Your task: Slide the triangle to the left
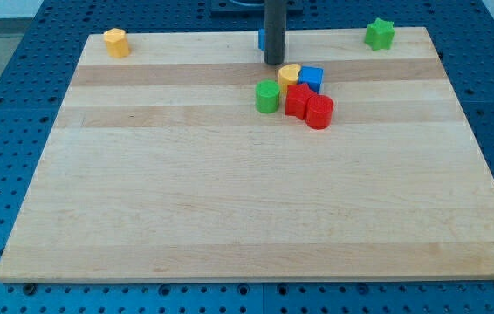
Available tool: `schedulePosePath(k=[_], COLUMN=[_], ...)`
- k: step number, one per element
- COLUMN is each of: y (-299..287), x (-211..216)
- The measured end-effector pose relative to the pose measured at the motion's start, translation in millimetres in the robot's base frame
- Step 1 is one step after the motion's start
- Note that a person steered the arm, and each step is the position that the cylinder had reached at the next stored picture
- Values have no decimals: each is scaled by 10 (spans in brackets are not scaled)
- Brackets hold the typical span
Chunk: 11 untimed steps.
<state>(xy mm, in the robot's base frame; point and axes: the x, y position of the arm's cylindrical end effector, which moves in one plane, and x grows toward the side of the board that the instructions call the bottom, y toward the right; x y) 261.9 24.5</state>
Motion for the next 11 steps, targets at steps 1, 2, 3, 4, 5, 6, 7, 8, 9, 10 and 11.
schedulePosePath(k=[1,2,3,4,5,6,7,8,9,10,11], y=[-21,-33,156,482,541,541,453,385,306,217,73], x=[-69,-112,-96,-116,-362,-535,-530,-472,-424,-399,-399])
